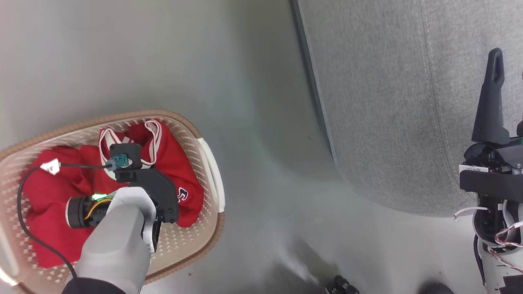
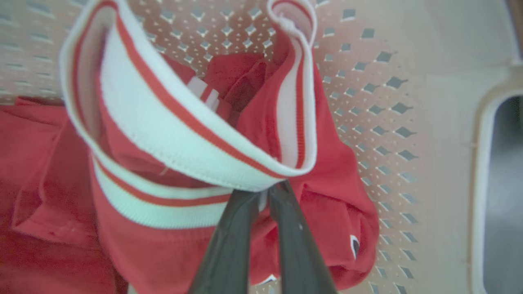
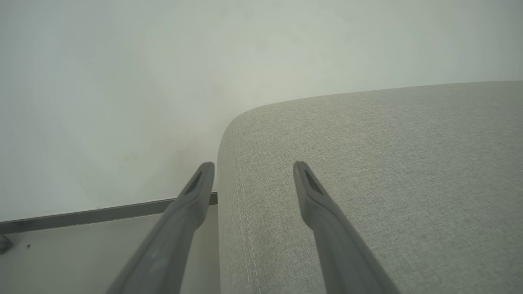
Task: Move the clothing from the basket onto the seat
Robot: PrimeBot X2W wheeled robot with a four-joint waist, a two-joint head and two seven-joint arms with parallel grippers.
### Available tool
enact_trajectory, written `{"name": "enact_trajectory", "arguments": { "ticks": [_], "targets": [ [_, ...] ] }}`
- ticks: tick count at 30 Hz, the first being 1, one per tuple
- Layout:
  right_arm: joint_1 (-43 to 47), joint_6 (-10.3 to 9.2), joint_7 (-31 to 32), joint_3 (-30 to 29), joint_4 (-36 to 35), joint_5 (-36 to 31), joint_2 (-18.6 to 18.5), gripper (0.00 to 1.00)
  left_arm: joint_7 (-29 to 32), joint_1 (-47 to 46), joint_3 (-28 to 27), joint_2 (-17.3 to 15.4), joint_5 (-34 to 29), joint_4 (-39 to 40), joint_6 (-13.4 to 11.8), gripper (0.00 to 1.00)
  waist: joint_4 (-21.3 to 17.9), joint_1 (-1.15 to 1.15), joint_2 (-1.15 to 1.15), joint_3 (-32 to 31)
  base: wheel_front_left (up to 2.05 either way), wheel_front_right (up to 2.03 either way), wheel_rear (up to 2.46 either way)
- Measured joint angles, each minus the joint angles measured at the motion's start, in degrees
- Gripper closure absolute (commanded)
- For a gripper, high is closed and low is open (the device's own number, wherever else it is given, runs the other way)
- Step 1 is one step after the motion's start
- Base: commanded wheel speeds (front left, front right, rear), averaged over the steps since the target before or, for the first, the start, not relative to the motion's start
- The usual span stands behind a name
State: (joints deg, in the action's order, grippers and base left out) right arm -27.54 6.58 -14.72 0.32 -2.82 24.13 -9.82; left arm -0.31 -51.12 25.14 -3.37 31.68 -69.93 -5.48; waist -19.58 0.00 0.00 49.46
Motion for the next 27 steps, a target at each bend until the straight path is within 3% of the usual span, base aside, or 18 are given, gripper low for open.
{"name": "enact_trajectory", "arguments": {
  "ticks": [17,27],
  "targets": [
    [3.9,0.49,0.0,1.4,7.1,-2.5,-2.1,0.00,-11.1,7.0,-0.8,1.2,2.4,1.9,3.0,1.00,6.3,-0.01,0.00,-12.6,0.00,0.00,0.00],
    [7.1,0.49,0.0,2.4,10.5,-3.3,-2.4,0.00,-13.5,11.2,-0.6,1.3,3.1,4.5,4.6,1.00,10.5,-0.01,0.00,-20.9,0.00,0.00,0.00]
  ]
}}
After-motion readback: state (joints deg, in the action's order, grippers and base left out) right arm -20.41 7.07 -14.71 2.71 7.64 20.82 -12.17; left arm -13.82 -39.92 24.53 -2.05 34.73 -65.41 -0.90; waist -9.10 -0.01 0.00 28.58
